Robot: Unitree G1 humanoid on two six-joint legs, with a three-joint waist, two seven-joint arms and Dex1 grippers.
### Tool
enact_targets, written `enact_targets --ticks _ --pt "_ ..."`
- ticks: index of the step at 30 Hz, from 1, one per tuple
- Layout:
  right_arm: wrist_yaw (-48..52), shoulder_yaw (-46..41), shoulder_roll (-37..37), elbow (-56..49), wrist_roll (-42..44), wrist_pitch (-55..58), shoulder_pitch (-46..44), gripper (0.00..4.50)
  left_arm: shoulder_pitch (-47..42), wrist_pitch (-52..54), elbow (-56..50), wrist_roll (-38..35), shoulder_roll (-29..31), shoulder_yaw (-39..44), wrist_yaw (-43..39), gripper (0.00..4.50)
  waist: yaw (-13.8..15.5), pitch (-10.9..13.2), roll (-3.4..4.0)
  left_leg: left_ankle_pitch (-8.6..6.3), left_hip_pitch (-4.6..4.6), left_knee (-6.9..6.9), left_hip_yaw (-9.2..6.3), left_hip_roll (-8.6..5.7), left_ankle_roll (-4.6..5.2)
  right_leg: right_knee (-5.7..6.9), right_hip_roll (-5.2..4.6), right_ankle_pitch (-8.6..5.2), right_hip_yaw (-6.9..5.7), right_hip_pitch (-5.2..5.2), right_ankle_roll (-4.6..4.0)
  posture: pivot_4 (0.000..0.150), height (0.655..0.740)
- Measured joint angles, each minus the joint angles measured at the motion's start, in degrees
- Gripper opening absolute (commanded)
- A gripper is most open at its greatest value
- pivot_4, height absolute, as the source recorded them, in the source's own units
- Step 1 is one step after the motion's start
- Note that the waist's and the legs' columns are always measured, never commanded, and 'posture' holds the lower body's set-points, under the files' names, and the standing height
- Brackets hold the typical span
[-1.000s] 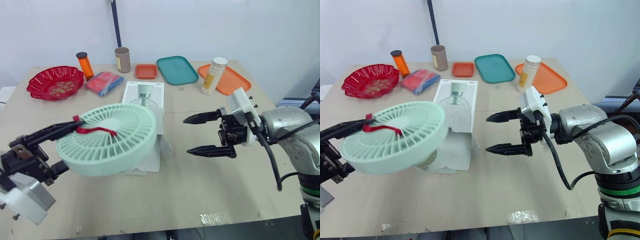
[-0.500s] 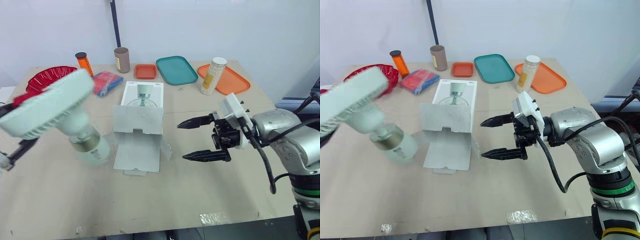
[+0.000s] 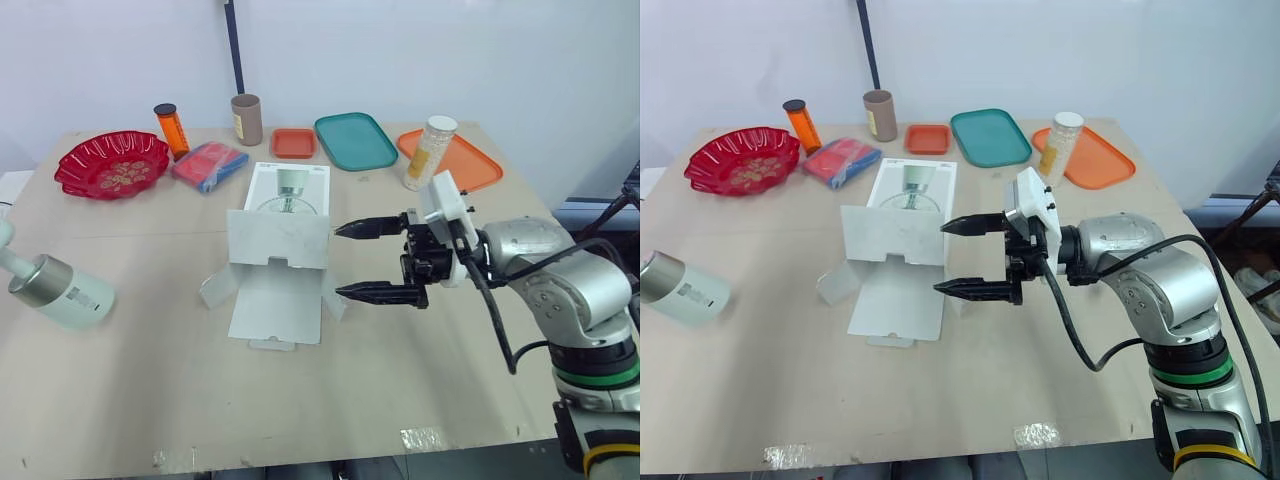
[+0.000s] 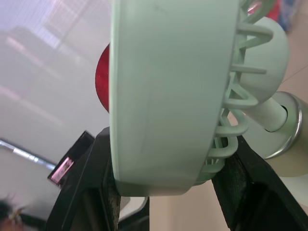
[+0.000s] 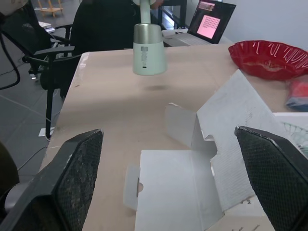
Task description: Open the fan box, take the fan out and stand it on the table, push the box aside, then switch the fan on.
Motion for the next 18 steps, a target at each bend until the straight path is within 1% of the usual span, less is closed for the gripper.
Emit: enact_targets --ticks 9,18 --pt "-4.9 1.0 3.9 -0.6 0.2 1.3 -2.3 4.50 -6.5 1.2 5.7 1.2 0.0 -10.2 1.6 2.03 -0.1 -0.1 -0.11 -0.01 -0.03 -0.03 0.01 0.03 -0.02 -0.02 0.00 0.03 0.00 -0.09 -0.03 0.150 0.7255" --pt "-7.9 1.0 6.1 -2.4 1.7 2.5 -3.8 4.50 -9.8 1.1 8.7 2.3 0.7 -12.9 2.5 2.03 -0.1 -0.1 -0.11 -0.01 -0.03 -0.02 0.02 0.05 -0.03 -0.01 0.00 0.05 -0.01 -0.10 -0.07 0.150 0.7255"
